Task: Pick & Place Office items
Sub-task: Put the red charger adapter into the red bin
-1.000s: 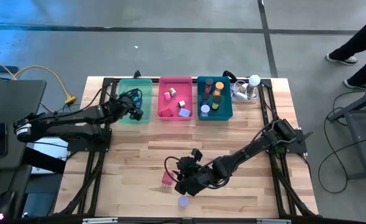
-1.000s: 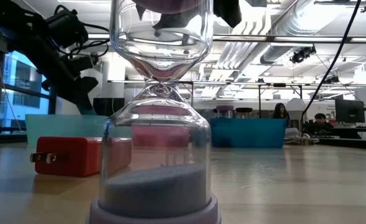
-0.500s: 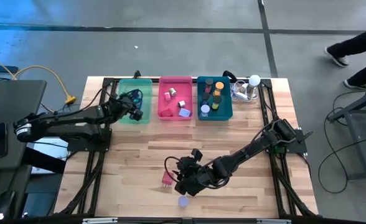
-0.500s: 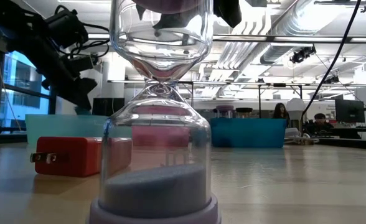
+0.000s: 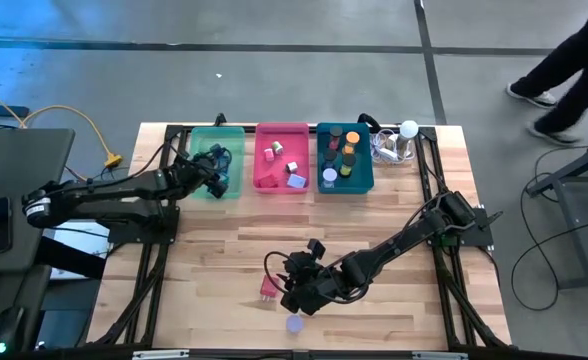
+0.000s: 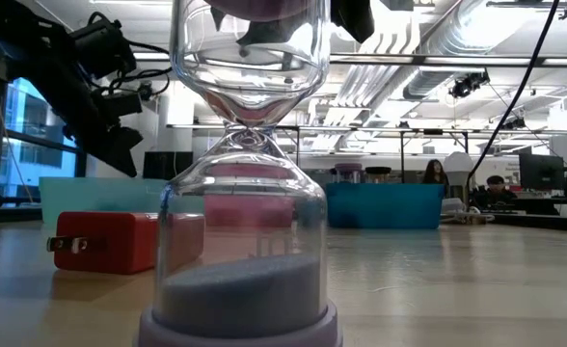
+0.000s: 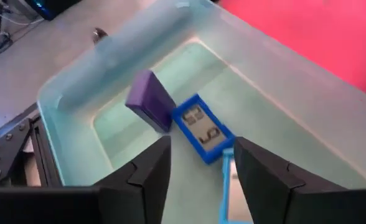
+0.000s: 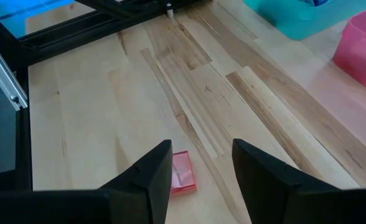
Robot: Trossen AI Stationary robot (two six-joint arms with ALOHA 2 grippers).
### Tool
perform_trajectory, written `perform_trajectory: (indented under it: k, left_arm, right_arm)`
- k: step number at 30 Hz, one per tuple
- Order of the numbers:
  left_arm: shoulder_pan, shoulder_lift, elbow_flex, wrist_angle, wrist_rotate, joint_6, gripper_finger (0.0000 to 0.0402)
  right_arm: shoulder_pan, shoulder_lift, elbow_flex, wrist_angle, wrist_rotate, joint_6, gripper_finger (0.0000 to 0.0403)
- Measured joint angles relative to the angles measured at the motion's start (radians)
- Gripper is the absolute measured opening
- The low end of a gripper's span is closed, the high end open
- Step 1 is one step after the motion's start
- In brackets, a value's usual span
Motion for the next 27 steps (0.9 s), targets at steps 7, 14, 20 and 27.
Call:
perform_trajectory:
  k: [7, 14, 20, 27]
  left_arm:
    - [-0.128, -0.001, 0.012, -0.01, 0.023, -0.045, 0.0181]
    - [-0.338, -0.019, 0.092, -0.084, 0.417, 0.017, 0.0181]
    - [-0.548, -0.018, 0.139, -0.133, 0.589, 0.086, 0.0181]
    - [-0.701, -0.018, 0.14, -0.133, 0.547, -0.003, 0.0181]
  right_arm:
    - [0.0, 0.0, 0.0, 0.0, 0.0, 0.0, 0.0155]
    - [0.0, 0.0, 0.0, 0.0, 0.0, 0.0, 0.0155]
    - [0.001, 0.0, 0.0, 0.0, 0.0, 0.0, 0.0155]
    - [0.001, 0.0, 0.0, 0.0, 0.0, 0.0, 0.0155]
